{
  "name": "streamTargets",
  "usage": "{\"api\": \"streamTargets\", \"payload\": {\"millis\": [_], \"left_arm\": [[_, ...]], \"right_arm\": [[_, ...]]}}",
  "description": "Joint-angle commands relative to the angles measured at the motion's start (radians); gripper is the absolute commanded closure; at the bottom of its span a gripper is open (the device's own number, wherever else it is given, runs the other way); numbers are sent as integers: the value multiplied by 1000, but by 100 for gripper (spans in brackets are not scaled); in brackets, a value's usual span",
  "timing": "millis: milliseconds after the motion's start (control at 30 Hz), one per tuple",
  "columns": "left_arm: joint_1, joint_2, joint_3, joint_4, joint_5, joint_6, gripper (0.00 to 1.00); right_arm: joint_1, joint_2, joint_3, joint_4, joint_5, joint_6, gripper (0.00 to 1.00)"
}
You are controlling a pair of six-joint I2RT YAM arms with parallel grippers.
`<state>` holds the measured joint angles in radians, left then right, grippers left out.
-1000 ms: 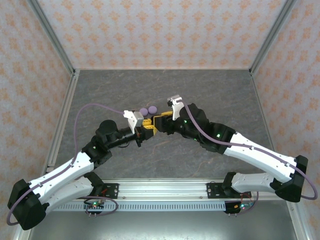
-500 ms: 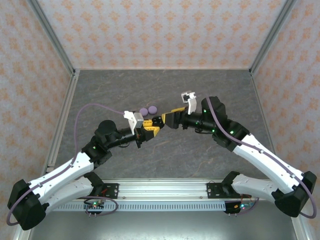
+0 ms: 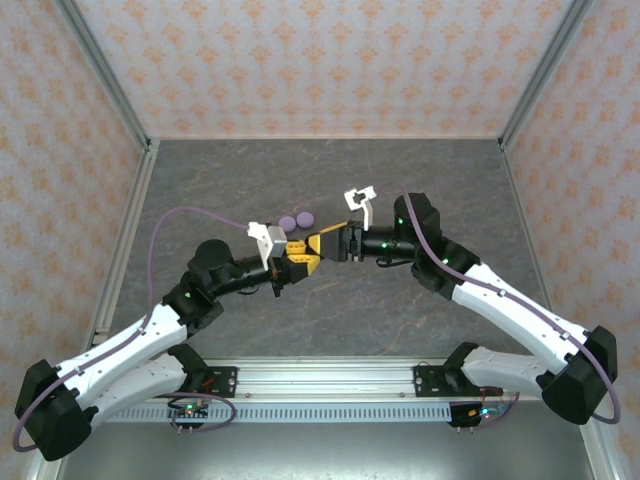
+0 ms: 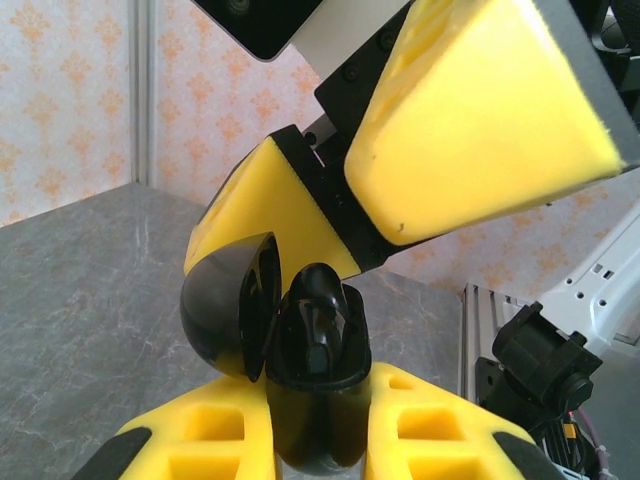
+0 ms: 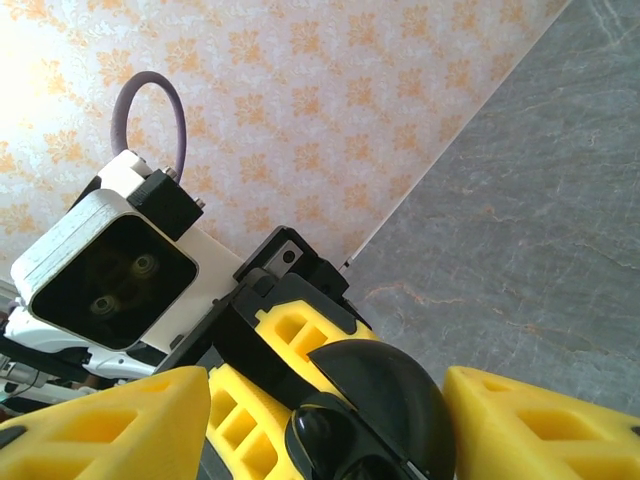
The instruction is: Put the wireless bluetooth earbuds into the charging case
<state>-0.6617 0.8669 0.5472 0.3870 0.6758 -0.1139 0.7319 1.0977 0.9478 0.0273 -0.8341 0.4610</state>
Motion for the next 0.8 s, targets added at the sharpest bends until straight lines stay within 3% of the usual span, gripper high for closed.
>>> {"api": "streamTargets", "payload": {"millis": [0, 400, 500, 633, 767], "left_arm": [[-13, -6, 31, 20, 17, 7, 94], [-15, -1, 24, 14, -5, 7, 94], [-15, 7, 29, 1, -20, 3, 94], [-15, 27, 65, -130, -83, -3, 96], [-15, 60, 64, -268, -152, -38, 98]], "right_arm": [[5, -8, 43, 84, -73, 5, 40], [4, -85, 29, 64, -62, -41, 42], [4, -95, 42, -33, -4, -90, 41], [-8, -104, 93, -248, 189, -137, 40], [-77, -127, 56, -274, 265, -91, 37]]}}
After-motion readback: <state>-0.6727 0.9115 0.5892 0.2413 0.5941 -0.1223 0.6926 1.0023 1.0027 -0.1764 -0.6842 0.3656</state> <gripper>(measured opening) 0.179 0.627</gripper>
